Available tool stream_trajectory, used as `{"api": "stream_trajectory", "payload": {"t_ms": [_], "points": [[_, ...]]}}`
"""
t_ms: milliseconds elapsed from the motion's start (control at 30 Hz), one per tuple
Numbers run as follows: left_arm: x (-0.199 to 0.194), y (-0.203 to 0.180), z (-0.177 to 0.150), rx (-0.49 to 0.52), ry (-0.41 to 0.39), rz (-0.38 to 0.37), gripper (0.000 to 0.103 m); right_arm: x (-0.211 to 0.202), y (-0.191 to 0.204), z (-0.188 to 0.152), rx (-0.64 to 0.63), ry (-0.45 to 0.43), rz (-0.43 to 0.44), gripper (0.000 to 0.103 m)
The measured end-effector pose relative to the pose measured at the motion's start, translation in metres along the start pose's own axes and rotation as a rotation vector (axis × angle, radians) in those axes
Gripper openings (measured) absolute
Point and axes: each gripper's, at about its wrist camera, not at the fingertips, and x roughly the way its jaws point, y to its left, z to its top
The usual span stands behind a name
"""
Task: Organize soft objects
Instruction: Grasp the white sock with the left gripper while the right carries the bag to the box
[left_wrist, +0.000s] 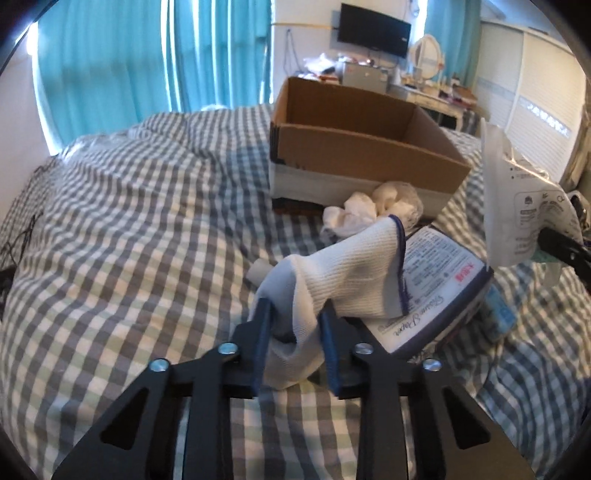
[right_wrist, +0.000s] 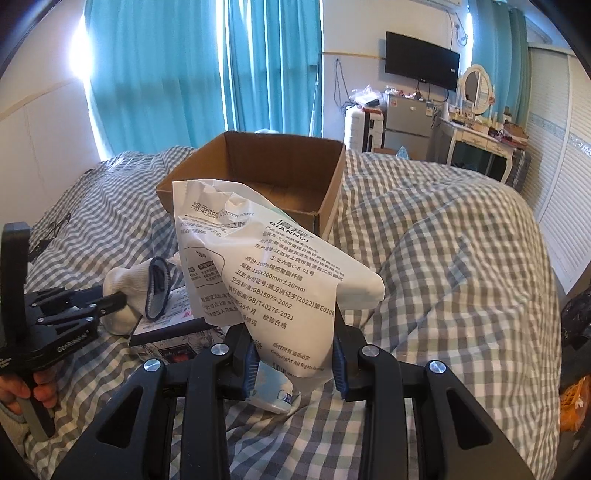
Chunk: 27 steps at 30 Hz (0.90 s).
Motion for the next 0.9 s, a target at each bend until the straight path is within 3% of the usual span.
{"api": "stream_trajectory", "payload": {"t_ms": [100,333,533,733,900], "points": [[-0.016,-0.001,0.002,0.022,-0.016,0.010,0.012,-0.013,0.002,0.003,-0.003,-0.023,-0.010,0.031],[-0.074,-0.008,0.024,0.067,-0.131,0.007,0.010,-0.054,0.007,0.020,-0.026,-0.093,-0.017,0.031],[-0.103,-0.012,0.078,0.047,-0.214,-0.019,0.010,-0.081,0.016,0.064,-0.082,-0.169,-0.025,0.031],[-0.101,-0.026,0.140,0.074,-0.272,-0.029,0.010,-0.087,0.016,0.137,-0.118,-0.237,-0.054,0.031],[-0.067,-0.044,0.174,0.184,-0.274,0.022,0.010,-0.058,0.008,0.185,-0.133,-0.228,-0.068,0.031]]}}
